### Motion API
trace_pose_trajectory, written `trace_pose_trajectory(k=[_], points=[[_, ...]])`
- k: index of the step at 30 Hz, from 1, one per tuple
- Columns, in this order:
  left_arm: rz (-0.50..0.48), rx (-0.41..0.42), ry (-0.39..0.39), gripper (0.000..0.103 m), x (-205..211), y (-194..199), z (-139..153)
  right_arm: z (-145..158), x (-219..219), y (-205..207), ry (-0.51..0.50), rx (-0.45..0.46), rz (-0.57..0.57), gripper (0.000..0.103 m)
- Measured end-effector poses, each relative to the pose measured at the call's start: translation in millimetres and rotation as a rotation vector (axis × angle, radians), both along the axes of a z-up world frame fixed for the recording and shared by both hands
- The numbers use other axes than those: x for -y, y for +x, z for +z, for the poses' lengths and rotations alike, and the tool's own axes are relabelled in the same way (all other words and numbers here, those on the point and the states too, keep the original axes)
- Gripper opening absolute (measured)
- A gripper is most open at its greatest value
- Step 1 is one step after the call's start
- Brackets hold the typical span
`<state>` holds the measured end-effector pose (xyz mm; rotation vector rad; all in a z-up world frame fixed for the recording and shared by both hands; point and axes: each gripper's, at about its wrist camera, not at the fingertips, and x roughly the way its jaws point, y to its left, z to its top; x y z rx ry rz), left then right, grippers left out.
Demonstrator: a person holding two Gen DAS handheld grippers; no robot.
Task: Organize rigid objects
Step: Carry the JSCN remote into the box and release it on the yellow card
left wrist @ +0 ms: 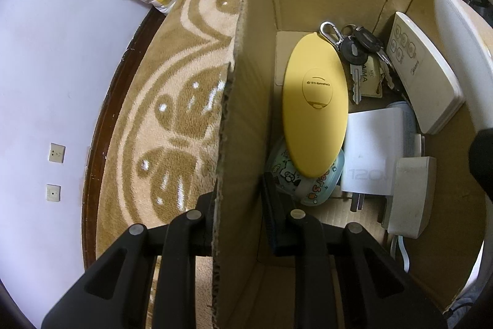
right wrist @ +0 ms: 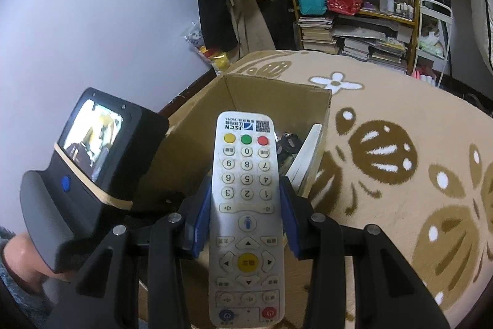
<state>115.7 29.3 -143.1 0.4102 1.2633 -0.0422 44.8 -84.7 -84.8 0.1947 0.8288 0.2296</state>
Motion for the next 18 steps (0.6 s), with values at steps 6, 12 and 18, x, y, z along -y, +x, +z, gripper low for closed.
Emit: trace_pose_trajectory(k=[6,12,18], points=[[0.002,-0.002,-0.012,0.022,-2,0,0,-8,-4,4,-0.027,-0.013,0.004,0.043],[0.000,0.005,-0.017,0.022,-3,-3,4,-8,-3,4,-0.018,-0.013,-0.016,0.043],[0.014,0.022,-0.047,0.022,-8,-8,13,-2,-1,-2,-0.014,-0.009,-0.023,0.043]])
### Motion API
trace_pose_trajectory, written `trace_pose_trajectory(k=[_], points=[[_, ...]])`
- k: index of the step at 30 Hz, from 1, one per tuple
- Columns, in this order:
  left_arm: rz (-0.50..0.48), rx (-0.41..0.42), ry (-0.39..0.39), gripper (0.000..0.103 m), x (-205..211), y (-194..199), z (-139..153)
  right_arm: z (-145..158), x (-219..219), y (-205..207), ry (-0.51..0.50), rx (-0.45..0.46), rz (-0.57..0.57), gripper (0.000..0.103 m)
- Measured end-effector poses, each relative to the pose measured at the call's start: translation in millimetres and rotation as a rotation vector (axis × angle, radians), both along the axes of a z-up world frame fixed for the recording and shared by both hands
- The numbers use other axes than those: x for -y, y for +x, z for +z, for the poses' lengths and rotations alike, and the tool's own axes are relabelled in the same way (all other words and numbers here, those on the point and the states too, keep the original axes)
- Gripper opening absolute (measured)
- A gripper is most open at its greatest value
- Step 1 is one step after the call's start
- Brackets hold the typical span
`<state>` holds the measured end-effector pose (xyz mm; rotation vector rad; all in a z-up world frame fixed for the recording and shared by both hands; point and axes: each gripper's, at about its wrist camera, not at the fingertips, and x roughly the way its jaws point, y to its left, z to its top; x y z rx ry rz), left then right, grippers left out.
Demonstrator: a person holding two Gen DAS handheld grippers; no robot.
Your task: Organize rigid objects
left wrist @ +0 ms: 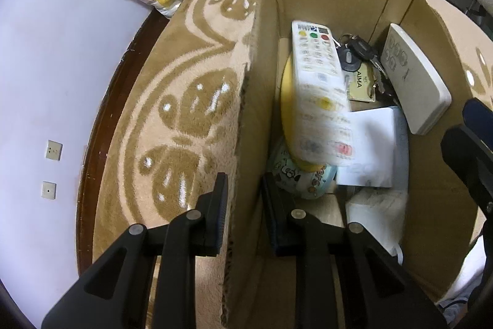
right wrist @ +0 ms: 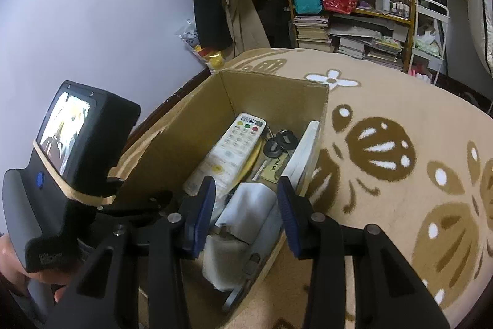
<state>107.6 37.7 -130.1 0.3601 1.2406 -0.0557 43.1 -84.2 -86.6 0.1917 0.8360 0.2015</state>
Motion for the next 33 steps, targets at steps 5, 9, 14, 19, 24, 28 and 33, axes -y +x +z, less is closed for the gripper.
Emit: trace_pose_trajectory(k=[5,9,14,19,24,28,33], points=[[0.014,0.004,-0.026,0.022,-6,-7,8,10,2,-10,0.013,0.008,-0.011,0.044],[0.005,0.048,-0.047,0.022,-8,-16,23,18,6,-22,-0.006,0.013,-0.034,0.044],[0.010,0.130,-0.066,0.022,-11,-31,47,32,16,-42,-0.035,0.032,-0.069,0.050],[-0.004,0.190,-0.118,0.022,-13,-47,72,45,33,-69,-0.049,0.059,-0.169,0.068],[-0.032,0.242,-0.149,0.023,-13,-65,91,53,47,-92,-0.062,0.071,-0.224,0.083],[-0.030,0.313,-0.152,0.050,-14,-83,106,60,54,-109,-0.061,0.085,-0.264,0.090],[0.001,0.435,-0.189,0.079,-22,-109,133,72,57,-131,-0.072,0.150,-0.287,0.099]])
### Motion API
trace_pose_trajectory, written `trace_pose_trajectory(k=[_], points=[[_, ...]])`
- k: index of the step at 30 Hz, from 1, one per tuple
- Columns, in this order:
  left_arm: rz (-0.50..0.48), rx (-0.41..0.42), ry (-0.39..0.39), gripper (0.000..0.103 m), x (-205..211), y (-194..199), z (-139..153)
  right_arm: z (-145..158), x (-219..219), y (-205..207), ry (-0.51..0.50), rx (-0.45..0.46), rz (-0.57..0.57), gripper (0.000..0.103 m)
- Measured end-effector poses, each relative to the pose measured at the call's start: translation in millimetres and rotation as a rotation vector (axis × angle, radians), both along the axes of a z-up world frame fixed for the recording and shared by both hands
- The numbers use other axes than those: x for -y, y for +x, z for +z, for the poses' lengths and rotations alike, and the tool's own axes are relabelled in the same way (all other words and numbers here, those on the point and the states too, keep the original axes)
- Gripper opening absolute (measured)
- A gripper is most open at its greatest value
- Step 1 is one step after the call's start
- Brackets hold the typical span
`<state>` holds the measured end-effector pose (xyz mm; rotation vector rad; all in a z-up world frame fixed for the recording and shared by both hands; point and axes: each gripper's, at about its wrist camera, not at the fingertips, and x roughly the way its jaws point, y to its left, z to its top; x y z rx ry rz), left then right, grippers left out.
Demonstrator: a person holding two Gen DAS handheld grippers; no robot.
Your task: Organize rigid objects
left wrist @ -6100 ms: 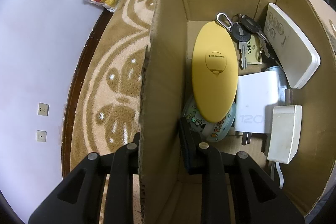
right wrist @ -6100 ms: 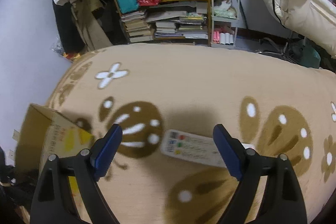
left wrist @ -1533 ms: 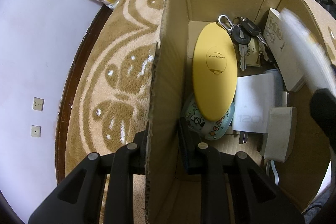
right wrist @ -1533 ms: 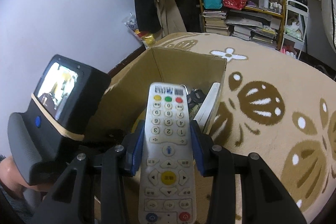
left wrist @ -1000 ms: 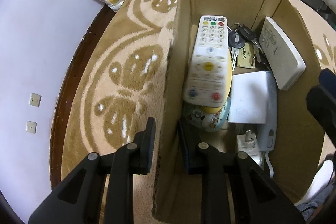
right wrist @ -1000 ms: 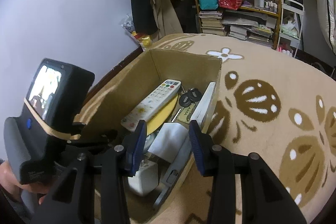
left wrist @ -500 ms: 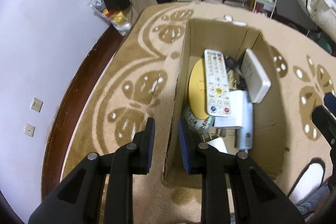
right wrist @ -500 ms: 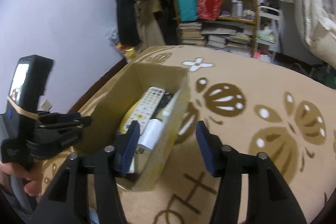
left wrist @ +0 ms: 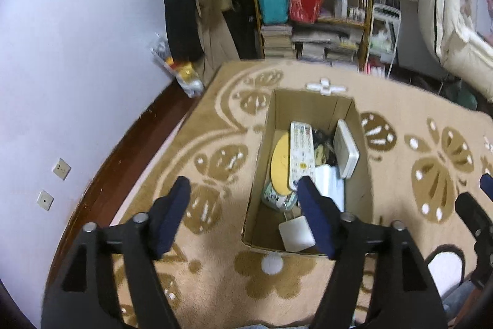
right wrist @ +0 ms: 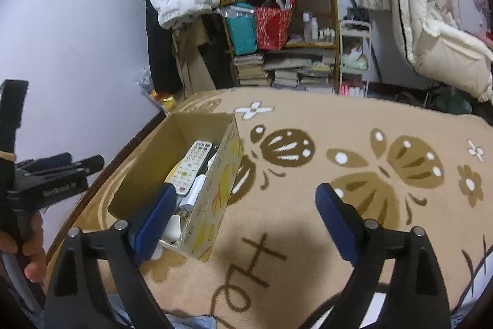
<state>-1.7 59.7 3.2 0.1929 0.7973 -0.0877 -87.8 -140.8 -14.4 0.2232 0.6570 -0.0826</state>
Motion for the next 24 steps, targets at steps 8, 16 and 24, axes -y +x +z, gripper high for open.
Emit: trace_pose_trajectory(k=[8,16,24], points=[[-0.016,0.152,-0.066,0.101,-11,-27,23,16,-4,-27,-0.050,0.101,-0.010,0.103],[-0.031,0.234,-0.015,0.102,-11,-53,25,14,1,-43,-0.063,0.124,-0.073,0.103],[-0.076,0.212,0.003,0.102,-1,-55,15,7,13,-50,-0.039,0.153,-0.087,0.103]])
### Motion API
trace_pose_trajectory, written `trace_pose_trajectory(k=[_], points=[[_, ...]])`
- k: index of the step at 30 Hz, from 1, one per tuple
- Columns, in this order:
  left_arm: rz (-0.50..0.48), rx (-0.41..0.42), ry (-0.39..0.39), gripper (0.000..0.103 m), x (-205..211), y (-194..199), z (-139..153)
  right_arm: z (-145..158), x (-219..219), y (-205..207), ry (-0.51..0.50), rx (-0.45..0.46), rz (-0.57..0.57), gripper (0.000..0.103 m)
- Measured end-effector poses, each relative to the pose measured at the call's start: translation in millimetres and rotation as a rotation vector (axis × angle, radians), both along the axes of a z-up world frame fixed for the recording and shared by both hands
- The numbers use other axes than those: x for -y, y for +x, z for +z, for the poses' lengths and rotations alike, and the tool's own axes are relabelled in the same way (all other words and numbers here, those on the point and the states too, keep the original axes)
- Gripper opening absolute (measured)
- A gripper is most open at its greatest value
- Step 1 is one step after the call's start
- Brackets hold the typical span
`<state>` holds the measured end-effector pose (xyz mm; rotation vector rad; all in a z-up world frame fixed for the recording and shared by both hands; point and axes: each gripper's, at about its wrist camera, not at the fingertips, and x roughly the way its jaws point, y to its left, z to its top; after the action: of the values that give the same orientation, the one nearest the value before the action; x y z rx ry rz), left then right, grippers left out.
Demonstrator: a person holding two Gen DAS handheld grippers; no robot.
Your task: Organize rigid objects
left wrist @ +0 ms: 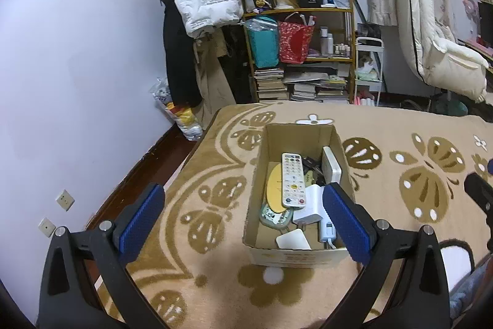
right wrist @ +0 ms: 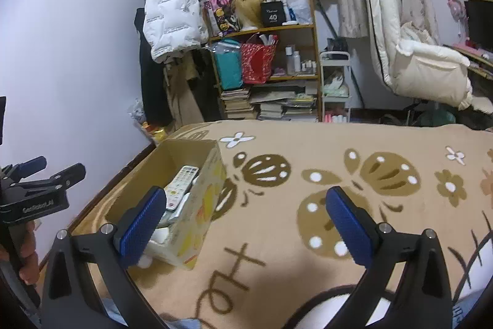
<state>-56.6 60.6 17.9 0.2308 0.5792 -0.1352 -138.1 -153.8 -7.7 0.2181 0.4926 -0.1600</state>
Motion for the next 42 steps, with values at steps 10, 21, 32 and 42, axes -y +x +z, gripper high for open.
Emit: trace_pose_trajectory(k=[10,21,32,42], points=[[0.005,0.018,0.038,0.102,6,-2,-4,-8,6,3,0.012,-0.025,-0.030,0.103],[-0.015,0.011,0.049,0.102,10,-3,-6,-10,6,5,0.012,-0.032,-0.006,0.103],[-0.012,0.011,0.063,0.102,12,-3,-8,-10,5,6,0.015,-0.030,-0.003,0.103],[-0.001,0.021,0.068,0.102,11,-4,-5,-8,4,8,0.014,-0.032,0.001,0.103]])
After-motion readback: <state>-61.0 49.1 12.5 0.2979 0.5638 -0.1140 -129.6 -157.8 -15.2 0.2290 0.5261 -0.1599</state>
